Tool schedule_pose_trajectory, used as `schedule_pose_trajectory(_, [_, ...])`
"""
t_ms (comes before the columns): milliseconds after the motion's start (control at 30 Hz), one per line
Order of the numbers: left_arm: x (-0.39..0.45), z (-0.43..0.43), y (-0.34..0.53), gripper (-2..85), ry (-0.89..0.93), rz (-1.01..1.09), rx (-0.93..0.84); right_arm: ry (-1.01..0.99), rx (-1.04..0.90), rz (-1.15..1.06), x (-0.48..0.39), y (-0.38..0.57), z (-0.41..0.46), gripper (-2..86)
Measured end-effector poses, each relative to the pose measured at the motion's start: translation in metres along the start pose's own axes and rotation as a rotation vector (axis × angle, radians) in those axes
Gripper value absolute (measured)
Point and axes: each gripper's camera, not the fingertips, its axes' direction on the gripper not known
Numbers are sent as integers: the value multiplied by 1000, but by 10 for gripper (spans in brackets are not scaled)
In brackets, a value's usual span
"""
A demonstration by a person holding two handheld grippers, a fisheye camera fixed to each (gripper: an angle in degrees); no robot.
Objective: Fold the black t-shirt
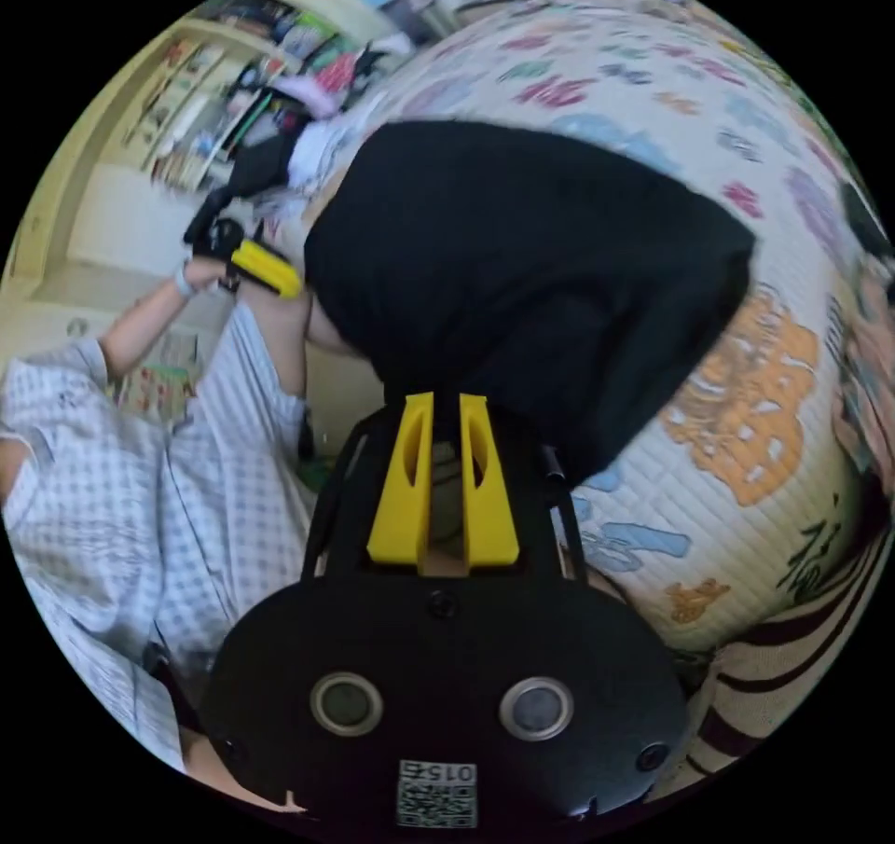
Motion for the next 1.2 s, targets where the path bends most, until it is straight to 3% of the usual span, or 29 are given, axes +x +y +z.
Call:
schedule_pose_trajectory(167, [-117, -124, 18, 106, 62, -285, 479, -13, 319, 230, 80, -4, -78, 102])
schedule_pose_trajectory(333, [-227, -162, 1, 136, 162, -535, 699, -50, 402, 383, 143, -27, -108, 131])
schedule_pose_trajectory(500, [-308, -153, -8, 139, 234, -732, 671, -142, 344, 468, 187, -47, -115, 137])
schedule_pose_trajectory(667, [-327, -166, -15, 98, 161, -638, 592, -144, 319, 443, 198, -50, -132, 88])
schedule_pose_trajectory(833, [-353, -182, -13, 30, 335, -566, 539, -263, 315, 414, 206, -51, -145, 25])
schedule_pose_trajectory(1133, [-375, -280, -17, 13, 335, -457, 644, -170, 277, 311, 205, -88, -211, 8])
schedule_pose_trajectory(1200, [-382, -299, -25, 15, 307, -459, 695, -156, 370, 338, 213, -101, -230, 17])
